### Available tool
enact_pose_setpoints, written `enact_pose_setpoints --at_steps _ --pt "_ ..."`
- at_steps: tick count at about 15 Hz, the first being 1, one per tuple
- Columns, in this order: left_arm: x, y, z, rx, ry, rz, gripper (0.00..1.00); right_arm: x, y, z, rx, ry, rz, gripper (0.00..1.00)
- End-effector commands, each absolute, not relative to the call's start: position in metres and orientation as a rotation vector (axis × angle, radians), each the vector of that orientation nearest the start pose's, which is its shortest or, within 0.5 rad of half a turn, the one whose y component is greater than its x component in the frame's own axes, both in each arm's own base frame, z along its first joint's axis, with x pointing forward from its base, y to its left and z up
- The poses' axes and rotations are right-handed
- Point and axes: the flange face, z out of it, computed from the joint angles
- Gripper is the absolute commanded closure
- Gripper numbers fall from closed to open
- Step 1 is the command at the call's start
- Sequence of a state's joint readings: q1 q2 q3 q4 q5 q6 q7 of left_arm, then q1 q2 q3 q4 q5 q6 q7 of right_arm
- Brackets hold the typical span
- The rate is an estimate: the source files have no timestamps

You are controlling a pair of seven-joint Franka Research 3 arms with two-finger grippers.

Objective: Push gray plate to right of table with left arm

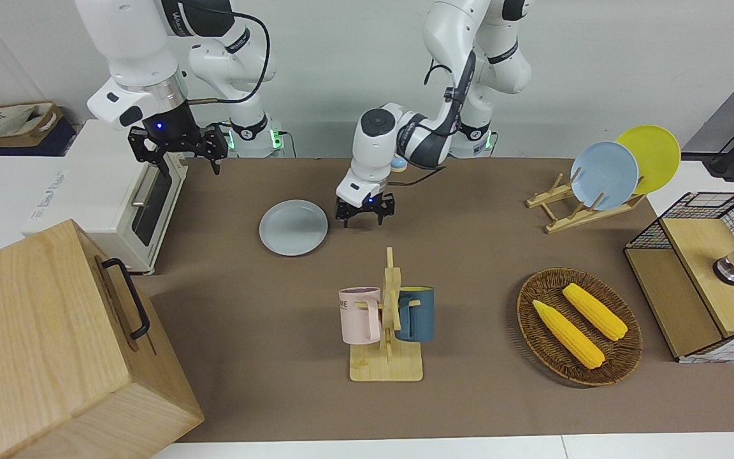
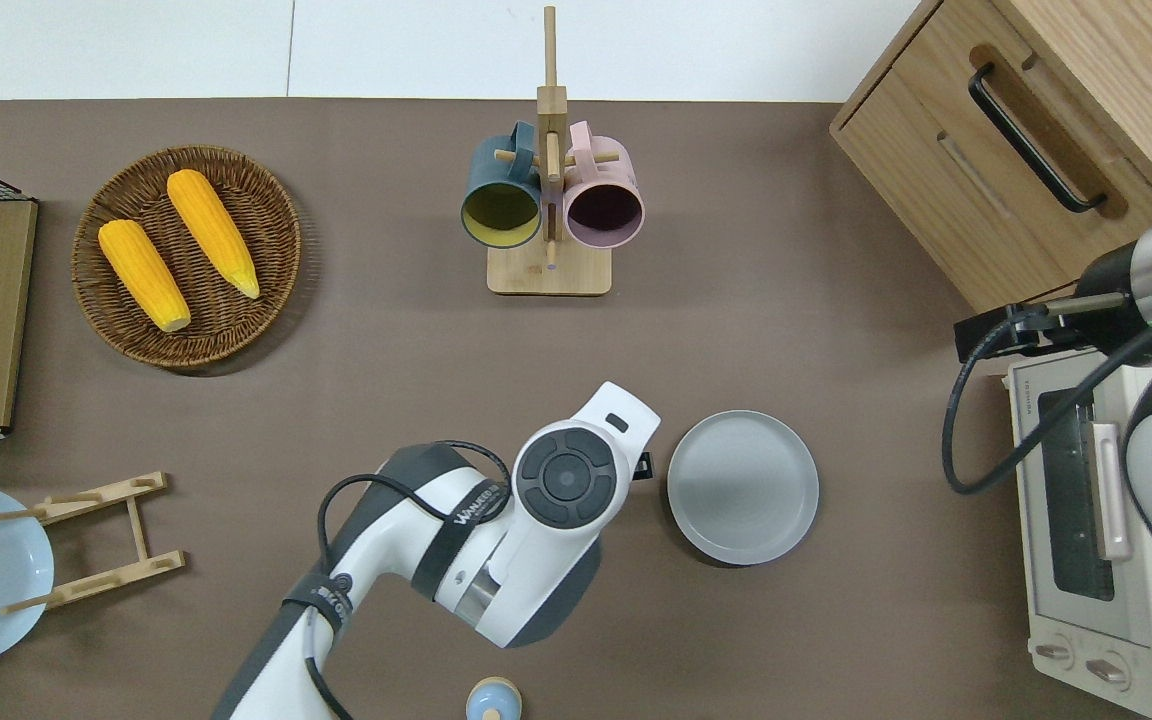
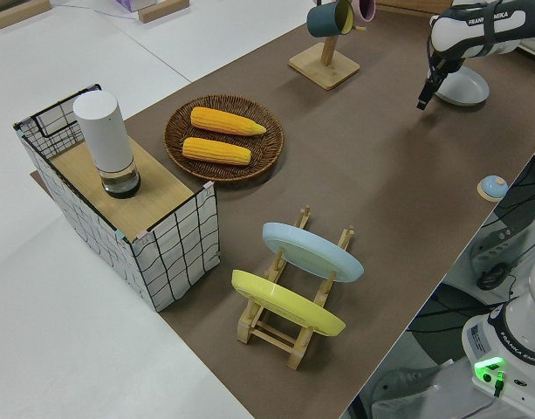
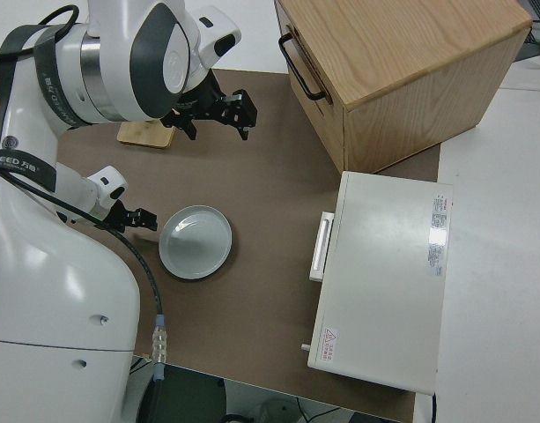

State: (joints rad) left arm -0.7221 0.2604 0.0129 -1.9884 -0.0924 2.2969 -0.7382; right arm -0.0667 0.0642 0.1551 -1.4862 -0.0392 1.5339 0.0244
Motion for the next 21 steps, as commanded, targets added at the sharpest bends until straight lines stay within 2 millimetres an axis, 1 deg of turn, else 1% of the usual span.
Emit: enact_pose_setpoints --at_steps 1,2,6,11,13,16,21 --pt "0.468 -0.345 0.363 -3.218 -0.081 0.089 0.01 0.566 0.043 0.628 -3.164 -0.092 0.028 0.017" --pt "0.471 -0.334 0.371 -3.223 -0.062 0.105 0.01 0.566 0.043 0.628 -3.164 -0.092 0.028 0.017" --pt "0.491 -0.274 0.399 -3.223 -0.02 0.161 0.01 0.566 0.043 0.628 -3.164 -0.092 0.028 0.017" --pt "0.506 -0.204 0.427 -3.227 0.058 0.211 0.01 0.566 0.043 0.628 -3.164 -0.092 0.028 0.017" --pt "0.511 -0.172 0.439 -3.228 0.099 0.226 0.01 0.566 0.043 0.628 -3.164 -0.092 0.028 0.017" --pt "0.515 -0.136 0.459 -3.233 0.141 0.223 0.01 0.566 0.043 0.628 -3.164 -0.092 0.028 0.017" --pt "0.514 -0.092 0.49 -3.147 0.168 0.154 0.01 0.566 0.043 0.629 -3.164 -0.092 0.026 0.017"
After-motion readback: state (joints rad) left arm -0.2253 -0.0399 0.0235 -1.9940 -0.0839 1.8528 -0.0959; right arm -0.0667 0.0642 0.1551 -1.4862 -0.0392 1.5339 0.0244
